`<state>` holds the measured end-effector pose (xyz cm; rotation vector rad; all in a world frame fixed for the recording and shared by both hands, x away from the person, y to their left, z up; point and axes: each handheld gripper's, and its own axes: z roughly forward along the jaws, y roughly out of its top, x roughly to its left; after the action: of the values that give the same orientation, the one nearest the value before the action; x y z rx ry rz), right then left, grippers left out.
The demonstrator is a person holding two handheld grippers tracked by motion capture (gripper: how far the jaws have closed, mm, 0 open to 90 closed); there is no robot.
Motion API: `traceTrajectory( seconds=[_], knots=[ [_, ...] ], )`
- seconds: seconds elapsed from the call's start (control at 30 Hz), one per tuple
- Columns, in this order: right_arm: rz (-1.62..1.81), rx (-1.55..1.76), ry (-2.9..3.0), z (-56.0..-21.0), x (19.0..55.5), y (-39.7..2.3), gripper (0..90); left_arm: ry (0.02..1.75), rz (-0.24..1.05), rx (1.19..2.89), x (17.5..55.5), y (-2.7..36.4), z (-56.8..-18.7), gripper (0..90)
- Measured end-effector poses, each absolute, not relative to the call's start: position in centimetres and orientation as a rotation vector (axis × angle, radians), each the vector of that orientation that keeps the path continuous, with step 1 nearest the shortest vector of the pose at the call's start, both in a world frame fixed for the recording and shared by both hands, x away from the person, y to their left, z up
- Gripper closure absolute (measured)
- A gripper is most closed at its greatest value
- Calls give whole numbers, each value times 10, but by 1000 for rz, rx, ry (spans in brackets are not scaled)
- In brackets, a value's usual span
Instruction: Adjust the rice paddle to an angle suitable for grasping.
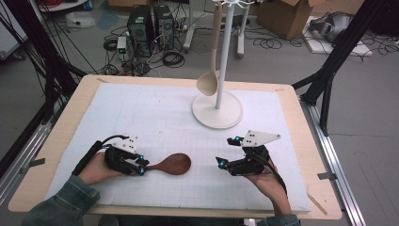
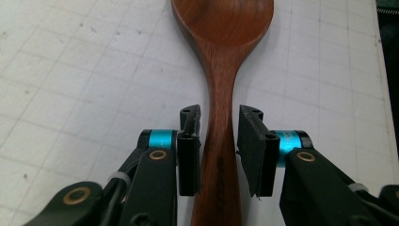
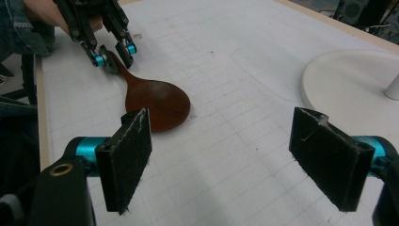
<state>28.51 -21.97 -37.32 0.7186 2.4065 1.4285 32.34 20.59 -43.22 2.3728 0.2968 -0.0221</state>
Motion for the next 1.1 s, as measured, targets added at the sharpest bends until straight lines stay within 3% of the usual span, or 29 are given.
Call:
traceTrajectory(
  seconds=[0.23, 0.5, 1.1],
  knots=[
    [1423, 715, 2417, -373, 286, -218, 210, 313, -17, 2371, 321, 216, -434, 672],
    [1421, 713, 2426, -371, 287, -214, 210, 290, -5, 2366, 321, 212, -434, 714],
    [1420, 702, 2428, -371, 287, -214, 210, 282, -20, 2367, 325, 194, -434, 702]
  ],
)
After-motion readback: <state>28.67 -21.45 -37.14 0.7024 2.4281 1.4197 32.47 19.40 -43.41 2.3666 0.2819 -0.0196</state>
